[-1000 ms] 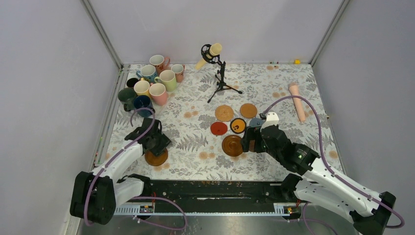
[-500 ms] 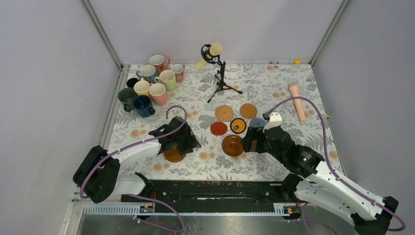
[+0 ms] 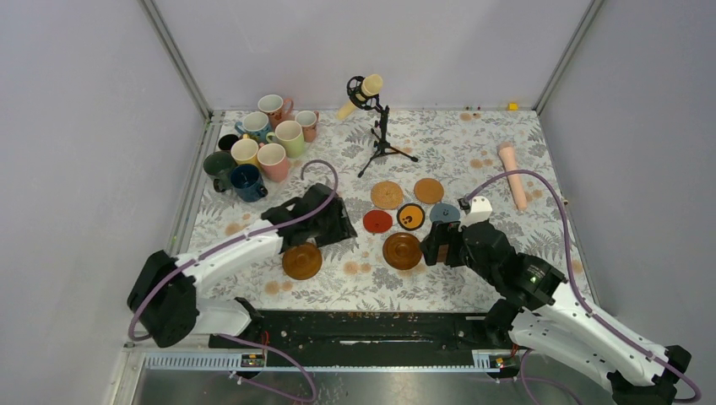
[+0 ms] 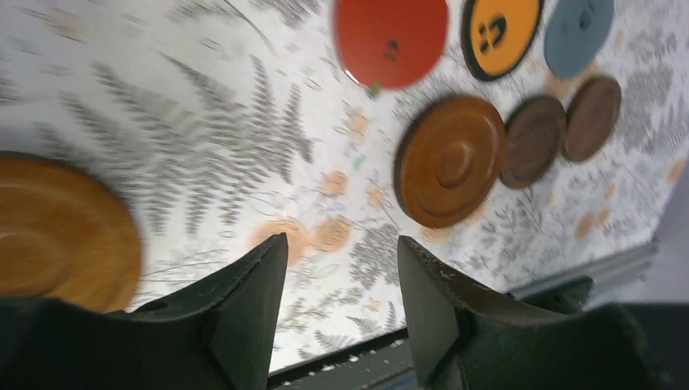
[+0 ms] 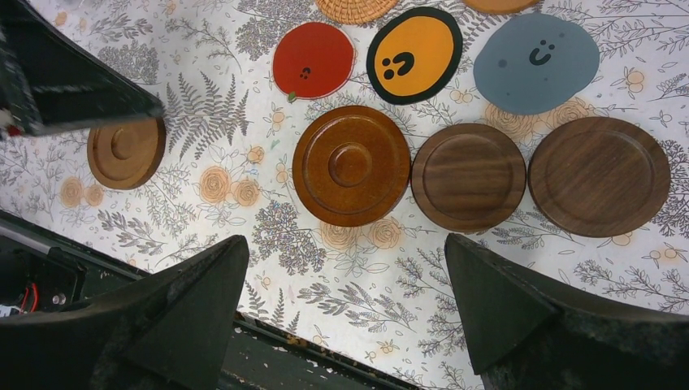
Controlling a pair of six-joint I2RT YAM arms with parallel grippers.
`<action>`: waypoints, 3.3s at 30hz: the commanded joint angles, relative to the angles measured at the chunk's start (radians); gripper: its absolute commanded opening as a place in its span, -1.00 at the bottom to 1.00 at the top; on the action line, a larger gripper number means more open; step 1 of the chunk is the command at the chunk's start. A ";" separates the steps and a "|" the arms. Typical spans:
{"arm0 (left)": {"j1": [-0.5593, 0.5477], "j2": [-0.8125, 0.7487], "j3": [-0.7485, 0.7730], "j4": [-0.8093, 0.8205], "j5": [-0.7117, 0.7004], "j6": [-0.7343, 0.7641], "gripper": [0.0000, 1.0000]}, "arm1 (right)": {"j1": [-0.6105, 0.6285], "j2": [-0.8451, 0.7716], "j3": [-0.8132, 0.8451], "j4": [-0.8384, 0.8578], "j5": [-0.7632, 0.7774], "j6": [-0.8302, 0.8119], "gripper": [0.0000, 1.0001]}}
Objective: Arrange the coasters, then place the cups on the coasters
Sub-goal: Move the coaster to the center of the board.
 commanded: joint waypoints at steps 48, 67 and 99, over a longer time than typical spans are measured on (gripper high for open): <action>0.269 -0.149 -0.315 -0.058 -0.046 0.094 -0.12 | -0.005 0.065 -0.042 0.077 0.010 0.008 0.97; 0.133 -0.082 -0.113 -0.138 -0.077 0.179 0.08 | -0.005 0.027 -0.024 0.029 0.036 -0.021 0.97; 0.164 0.174 -0.061 0.039 0.050 0.334 0.09 | -0.005 -0.035 -0.048 0.000 0.053 -0.013 0.97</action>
